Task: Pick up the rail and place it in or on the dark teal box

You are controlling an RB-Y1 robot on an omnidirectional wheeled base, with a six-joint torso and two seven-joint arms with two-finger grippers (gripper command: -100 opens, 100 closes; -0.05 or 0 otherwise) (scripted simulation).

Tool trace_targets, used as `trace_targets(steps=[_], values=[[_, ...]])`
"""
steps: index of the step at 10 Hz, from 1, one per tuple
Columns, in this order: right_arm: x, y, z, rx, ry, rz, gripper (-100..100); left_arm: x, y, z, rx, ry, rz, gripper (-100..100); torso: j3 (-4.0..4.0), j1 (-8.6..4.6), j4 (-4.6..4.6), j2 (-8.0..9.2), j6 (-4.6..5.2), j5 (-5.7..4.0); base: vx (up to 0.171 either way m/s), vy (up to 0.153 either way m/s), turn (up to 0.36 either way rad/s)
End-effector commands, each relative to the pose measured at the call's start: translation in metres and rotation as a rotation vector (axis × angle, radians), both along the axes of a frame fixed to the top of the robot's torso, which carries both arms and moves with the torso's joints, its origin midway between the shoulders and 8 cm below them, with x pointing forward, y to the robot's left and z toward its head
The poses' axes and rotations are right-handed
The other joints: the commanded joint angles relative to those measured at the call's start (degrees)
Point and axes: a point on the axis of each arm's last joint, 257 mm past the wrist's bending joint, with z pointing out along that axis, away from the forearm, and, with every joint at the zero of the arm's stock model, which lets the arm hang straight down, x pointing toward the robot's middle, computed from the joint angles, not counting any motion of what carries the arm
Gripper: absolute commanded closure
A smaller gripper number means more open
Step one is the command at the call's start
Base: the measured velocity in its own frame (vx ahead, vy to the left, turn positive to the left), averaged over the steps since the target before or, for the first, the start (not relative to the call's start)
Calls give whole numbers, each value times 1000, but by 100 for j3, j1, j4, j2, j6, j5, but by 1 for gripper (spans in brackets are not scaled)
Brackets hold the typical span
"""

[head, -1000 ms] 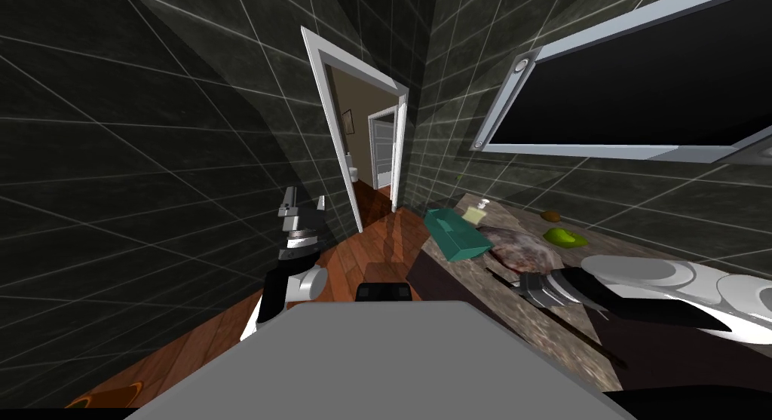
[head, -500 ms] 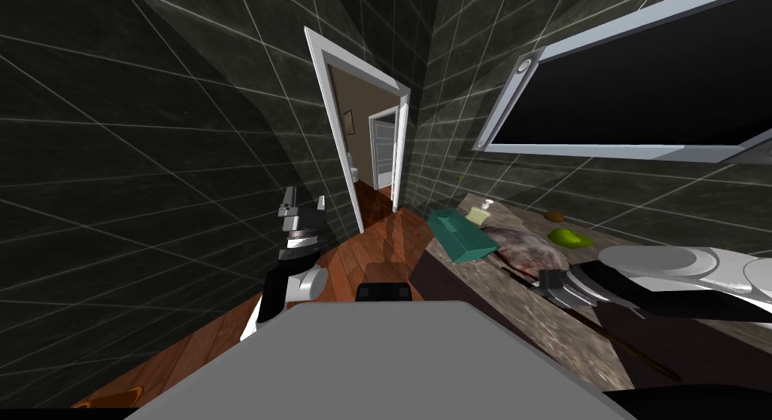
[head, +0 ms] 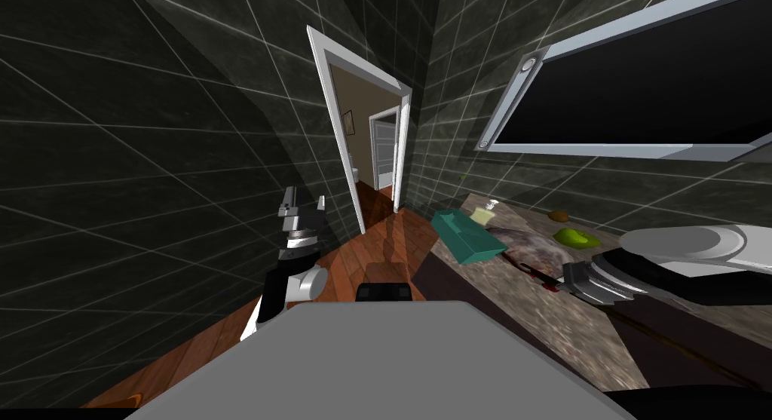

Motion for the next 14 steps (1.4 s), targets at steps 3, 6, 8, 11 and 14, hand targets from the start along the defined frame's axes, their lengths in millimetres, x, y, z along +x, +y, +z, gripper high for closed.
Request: trace_targets(steps=[3,6,8,11,14], values=[[11,-12,29,-56,16,-2,100,0,0,0,0,0,0,0,0,-9,0,0,0,-2,28,41,-16],[31,3,48,-52,7,8,100,0,0,0,0,0,0,0,-13,-12,-4,-24,-4,-4,79,23,-28],[51,30,55,-11,-12,23,100,0,0,0,0,0,0,0,-22,-23,-7,-39,-6,-9,130,-17,-39],[70,67,61,48,-30,42,100,0,0,0,0,0,0,0,-41,-30,-14,-71,-14,-12,169,-19,-27],[86,109,67,115,-41,64,100,0,0,0,0,0,0,0,-25,-34,-9,-42,-12,-14,121,-31,-30]])
